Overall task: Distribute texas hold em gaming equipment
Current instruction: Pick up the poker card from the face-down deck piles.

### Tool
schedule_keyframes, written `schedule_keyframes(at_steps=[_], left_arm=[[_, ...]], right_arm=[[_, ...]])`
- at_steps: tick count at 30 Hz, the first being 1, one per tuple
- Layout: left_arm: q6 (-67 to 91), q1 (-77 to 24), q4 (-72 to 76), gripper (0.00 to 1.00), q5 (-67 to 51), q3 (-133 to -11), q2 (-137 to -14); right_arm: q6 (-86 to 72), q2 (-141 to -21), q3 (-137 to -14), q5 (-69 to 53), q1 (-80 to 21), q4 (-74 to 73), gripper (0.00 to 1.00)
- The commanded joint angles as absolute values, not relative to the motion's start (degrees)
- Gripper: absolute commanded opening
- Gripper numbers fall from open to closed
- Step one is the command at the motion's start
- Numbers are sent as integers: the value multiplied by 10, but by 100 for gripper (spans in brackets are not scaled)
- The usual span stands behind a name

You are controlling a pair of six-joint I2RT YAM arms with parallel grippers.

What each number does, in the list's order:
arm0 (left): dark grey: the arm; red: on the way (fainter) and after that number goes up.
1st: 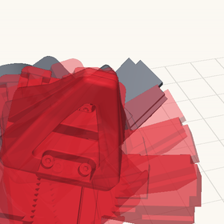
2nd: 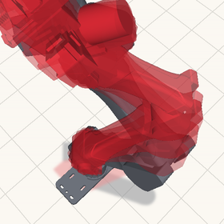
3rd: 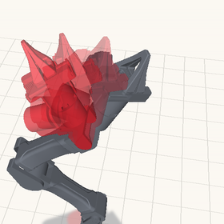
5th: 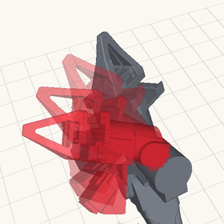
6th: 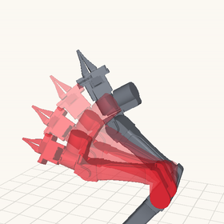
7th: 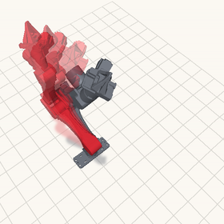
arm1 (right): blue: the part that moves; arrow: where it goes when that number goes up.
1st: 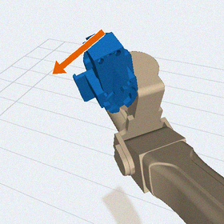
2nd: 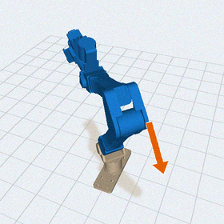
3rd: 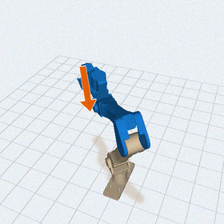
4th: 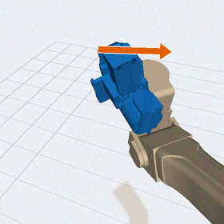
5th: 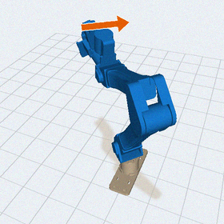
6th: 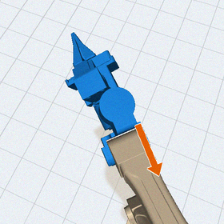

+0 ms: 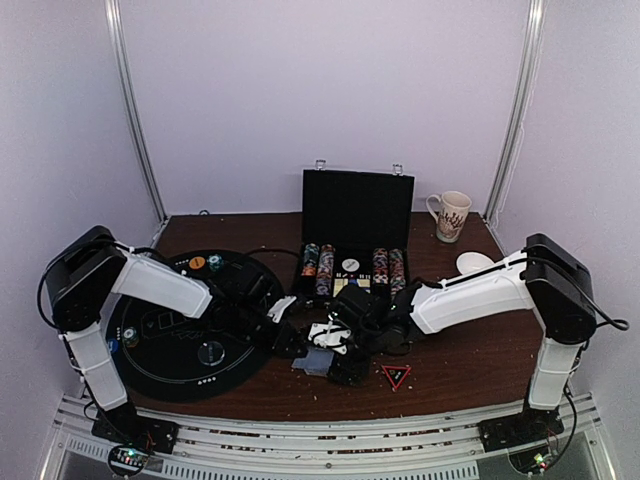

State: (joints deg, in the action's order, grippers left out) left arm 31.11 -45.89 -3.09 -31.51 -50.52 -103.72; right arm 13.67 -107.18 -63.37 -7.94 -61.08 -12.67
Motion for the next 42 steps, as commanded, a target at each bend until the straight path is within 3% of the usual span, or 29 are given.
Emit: schedule_keyframes(at_steps=[1, 9, 27, 42], left_arm=[[294, -456, -31, 21, -314, -505, -1016], [304, -457, 9, 0, -360, -492, -1006], [223, -448, -13, 0, -383, -488, -967], [182, -446, 49, 0, -395, -452, -920]], right_arm=[[138, -1070, -620, -62, -609, -146, 85], [135, -1071, -621, -60, -608, -147, 85], [148, -1050, -617, -72, -598, -152, 89], [194, -925, -600, -156, -578, -204, 97]])
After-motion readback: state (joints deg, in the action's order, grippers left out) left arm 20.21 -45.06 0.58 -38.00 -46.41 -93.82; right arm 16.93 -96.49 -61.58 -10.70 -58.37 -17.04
